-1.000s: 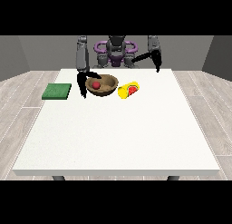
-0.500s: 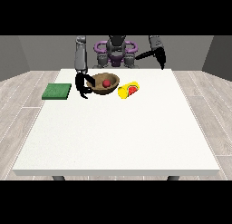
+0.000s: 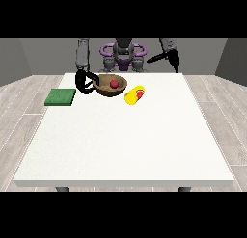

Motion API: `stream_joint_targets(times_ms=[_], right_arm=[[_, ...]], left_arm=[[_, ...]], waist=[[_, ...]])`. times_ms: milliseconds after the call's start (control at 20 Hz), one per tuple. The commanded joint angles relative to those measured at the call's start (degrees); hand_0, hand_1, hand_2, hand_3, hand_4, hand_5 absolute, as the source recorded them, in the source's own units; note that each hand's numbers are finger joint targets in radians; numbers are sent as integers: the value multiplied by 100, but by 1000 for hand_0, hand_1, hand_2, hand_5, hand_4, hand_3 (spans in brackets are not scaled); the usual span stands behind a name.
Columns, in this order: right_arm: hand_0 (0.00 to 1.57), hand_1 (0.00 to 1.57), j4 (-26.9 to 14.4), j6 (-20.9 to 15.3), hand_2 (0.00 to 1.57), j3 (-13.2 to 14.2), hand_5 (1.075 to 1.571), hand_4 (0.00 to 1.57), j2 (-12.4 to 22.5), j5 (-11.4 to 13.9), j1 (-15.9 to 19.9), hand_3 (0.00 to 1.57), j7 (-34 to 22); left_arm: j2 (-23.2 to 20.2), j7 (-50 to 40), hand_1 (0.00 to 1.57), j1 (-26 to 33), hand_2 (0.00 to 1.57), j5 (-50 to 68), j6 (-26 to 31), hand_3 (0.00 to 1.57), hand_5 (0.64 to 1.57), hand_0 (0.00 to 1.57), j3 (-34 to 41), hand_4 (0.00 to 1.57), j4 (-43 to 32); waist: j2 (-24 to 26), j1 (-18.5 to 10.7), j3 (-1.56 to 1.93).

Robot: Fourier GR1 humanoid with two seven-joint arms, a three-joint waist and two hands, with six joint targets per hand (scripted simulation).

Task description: Pick the cup and pour the ball into the bowl, then pick the bowl and place it on the pad

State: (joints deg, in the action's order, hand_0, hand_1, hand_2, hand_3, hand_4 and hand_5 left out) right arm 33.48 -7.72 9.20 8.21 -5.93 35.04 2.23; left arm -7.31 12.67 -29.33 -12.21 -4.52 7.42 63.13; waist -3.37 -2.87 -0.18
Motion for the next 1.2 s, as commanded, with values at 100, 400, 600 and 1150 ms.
stream_joint_targets(times_ms=[100, 400, 600, 1150], right_arm=[[1571, 1571, 354, 370, 1571, 110, 1553, 1052, 443, -234, 255, 1571, -990], [1571, 1571, 486, 751, 1571, 530, 1559, 1058, 1032, -548, 88, 1571, -769], [1571, 1571, 212, 1533, 1571, 1083, 1562, 1062, 1764, -1027, 153, 1571, -511], [1571, 1571, -625, 2604, 1571, 1757, 1563, 1031, 3070, -1347, 324, 1442, 398]], left_arm=[[-46, 284, 0, 254, 0, 14, -173, 0, 1570, 0, 137, 0, -256], [-149, 612, 0, 289, 0, 121, -42, 0, 1569, 0, 152, 0, -145], [30, 700, 0, 160, 0, -1, -297, 0, 1566, 0, 25, 0, 111], [314, 521, 0, -491, 0, -428, -888, 0, 1564, 0, -398, 0, 1070]], waist=[[170, 317, 17], [-190, 219, 19], [-792, 130, 21], [-2185, -124, 33]])
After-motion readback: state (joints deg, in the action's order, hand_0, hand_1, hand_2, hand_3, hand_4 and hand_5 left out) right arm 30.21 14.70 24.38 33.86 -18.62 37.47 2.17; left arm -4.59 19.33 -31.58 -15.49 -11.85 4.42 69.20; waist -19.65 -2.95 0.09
